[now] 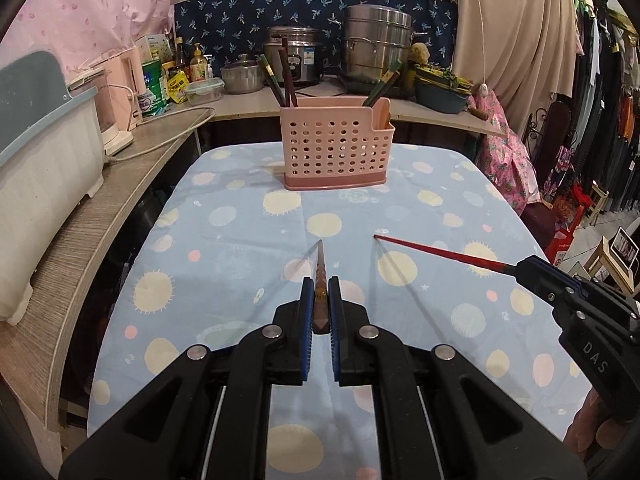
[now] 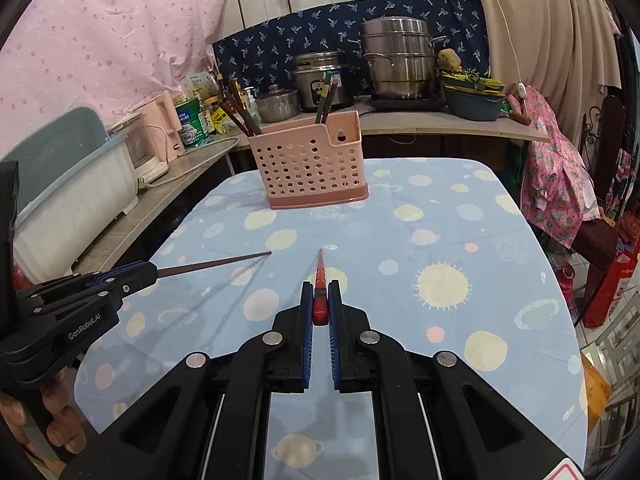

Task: Organize utensils
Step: 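Lift both chopsticks and carry them above the pink holder, then lower both chopsticks into the pink holder and open both tools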

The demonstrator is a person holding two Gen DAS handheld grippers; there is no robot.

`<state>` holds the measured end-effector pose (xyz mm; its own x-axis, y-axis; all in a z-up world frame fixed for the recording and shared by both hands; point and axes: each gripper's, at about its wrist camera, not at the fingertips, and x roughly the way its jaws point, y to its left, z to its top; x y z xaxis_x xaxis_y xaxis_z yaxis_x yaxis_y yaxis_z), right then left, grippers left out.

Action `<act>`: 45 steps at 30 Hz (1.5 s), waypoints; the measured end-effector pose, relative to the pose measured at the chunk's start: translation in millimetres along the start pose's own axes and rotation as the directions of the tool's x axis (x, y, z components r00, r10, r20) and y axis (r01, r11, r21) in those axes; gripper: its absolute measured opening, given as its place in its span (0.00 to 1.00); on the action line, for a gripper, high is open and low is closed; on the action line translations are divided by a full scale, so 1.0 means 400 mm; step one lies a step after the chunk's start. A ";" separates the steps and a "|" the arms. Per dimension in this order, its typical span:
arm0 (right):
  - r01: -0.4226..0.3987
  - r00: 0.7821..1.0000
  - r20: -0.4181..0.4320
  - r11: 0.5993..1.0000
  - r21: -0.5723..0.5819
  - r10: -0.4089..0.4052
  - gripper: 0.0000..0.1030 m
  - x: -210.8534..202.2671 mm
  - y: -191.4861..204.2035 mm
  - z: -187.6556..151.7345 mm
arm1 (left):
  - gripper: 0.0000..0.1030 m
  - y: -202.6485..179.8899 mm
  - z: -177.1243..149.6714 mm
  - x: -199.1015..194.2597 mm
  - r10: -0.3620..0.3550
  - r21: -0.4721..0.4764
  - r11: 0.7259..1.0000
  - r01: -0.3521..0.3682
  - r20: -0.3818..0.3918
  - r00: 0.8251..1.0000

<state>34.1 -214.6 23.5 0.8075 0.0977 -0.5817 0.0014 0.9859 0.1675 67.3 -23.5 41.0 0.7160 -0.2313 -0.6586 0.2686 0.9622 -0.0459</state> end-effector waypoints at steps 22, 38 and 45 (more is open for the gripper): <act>-0.014 0.992 0.125 1.000 0.007 0.013 0.07 -0.029 0.003 0.148 | 0.07 0.013 0.146 -0.049 -0.007 -0.012 1.000 0.009 0.135 0.991; -0.041 0.983 0.178 0.999 0.018 0.037 0.07 -0.034 -0.003 0.213 | 0.07 0.011 0.216 -0.051 -0.038 -0.016 0.999 0.042 0.181 0.983; -0.053 0.963 0.265 0.999 0.011 0.049 0.07 -0.040 -0.003 0.319 | 0.07 0.039 0.320 -0.059 -0.045 -0.036 0.998 0.056 0.256 0.966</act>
<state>96.5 -234.6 133.9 0.9342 0.1061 -0.3407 -0.0356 0.9777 0.2068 137.1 -21.5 152.1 0.8441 -0.3035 -0.4420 0.2849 0.9522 -0.1099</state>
